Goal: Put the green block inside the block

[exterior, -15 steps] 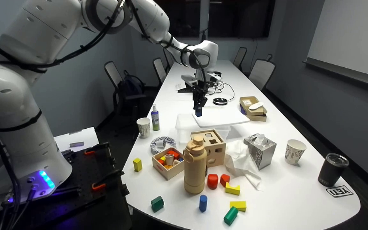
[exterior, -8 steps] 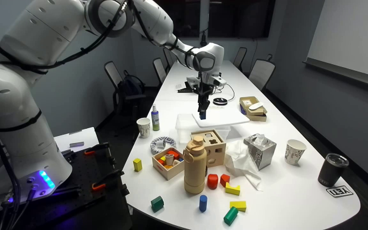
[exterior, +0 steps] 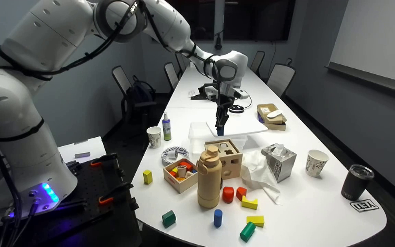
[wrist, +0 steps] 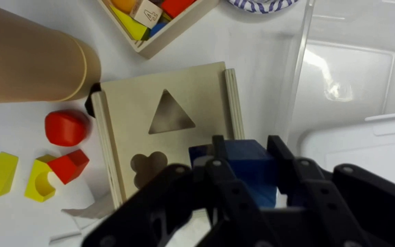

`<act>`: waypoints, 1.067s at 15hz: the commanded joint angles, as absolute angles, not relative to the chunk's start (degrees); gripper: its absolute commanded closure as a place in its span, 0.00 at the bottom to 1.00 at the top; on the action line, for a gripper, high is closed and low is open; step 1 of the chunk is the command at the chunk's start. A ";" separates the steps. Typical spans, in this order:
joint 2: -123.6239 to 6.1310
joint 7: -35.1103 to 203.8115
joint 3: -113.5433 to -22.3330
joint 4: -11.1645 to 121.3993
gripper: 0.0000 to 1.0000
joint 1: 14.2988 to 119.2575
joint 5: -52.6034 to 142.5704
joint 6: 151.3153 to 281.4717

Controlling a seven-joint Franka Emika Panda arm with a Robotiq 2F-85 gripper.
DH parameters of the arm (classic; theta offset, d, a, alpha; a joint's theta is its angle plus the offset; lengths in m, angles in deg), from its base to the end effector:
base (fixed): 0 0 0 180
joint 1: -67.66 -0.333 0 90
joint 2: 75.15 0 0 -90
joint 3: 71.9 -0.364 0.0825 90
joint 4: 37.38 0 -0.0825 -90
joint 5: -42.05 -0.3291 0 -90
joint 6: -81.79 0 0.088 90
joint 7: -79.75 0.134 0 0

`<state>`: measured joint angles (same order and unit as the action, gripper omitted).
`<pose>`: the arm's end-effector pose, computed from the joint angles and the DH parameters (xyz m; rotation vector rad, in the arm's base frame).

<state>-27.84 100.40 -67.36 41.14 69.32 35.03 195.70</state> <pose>0.6956 -0.0522 0.2453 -3.0043 0.7838 0.3256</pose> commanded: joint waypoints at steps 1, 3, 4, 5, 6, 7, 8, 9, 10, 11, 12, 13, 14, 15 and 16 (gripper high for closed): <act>-25.15 101.01 -66.80 37.19 0.91 69.22 35.77 191.94; -23.63 100.90 -66.66 35.34 0.91 69.05 36.30 190.93; -22.82 100.94 -66.58 34.16 0.91 68.99 36.58 190.28; -22.13 100.97 -66.53 33.15 0.91 68.97 36.82 189.58; -21.68 100.95 -66.48 32.39 0.91 69.00 37.09 188.82; -21.17 100.95 -66.39 31.58 0.91 69.04 37.40 188.07; -20.66 100.95 -66.30 30.78 0.91 69.07 37.68 187.42; -20.26 100.84 -66.23 30.09 0.91 69.15 37.90 186.80; -19.87 100.73 -66.13 29.46 0.91 69.18 38.15 186.30; -19.49 100.58 -65.94 28.86 0.91 69.11 38.58 185.90; -19.07 100.30 -65.91 28.23 0.91 69.12 38.88 185.73; -18.61 100.06 -65.85 27.68 0.91 69.01 39.36 185.70; -18.03 99.94 -65.76 27.18 0.91 68.75 40.05 185.97; -17.55 99.78 -65.85 26.75 0.91 68.67 40.46 186.29; -17.04 99.57 -65.94 26.30 0.91 68.60 40.80 186.57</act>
